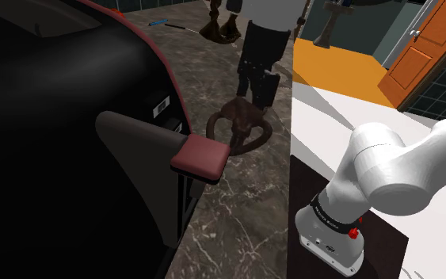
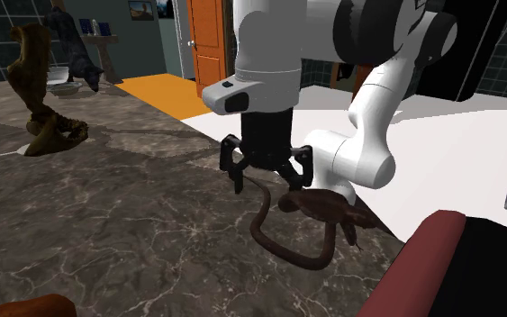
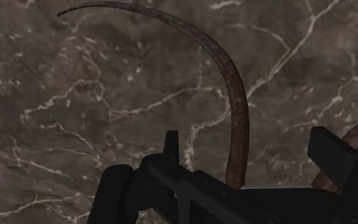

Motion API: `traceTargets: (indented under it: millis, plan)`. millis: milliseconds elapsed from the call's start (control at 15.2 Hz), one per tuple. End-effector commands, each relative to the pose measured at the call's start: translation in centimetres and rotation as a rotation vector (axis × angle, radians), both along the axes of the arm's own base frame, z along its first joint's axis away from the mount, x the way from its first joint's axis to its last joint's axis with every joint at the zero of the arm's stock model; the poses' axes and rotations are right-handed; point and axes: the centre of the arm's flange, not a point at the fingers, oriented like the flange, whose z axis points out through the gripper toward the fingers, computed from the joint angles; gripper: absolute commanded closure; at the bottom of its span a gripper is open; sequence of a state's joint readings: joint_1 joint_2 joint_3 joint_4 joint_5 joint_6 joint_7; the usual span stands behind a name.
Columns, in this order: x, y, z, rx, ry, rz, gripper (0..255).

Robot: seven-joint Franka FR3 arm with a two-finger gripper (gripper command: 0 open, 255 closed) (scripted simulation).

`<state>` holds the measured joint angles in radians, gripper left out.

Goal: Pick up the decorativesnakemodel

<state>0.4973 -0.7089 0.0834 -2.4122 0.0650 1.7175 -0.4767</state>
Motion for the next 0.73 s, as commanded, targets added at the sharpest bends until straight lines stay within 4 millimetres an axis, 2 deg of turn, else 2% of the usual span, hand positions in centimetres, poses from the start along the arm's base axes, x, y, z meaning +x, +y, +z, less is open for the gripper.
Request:
traceTargets:
  millis: [0,132,198,660]
  plan:
    - [-0.01,0.27,-1.78,-0.006,0.01,0.004,0]
    - [-0.01,0.27,-1.78,-0.006,0.01,0.004,0]
    - [-0.08,0.26,-1.97,-0.006,0.01,0.004,255]
    - [0.09,0.28,-1.92,-0.006,0.01,0.004,255]
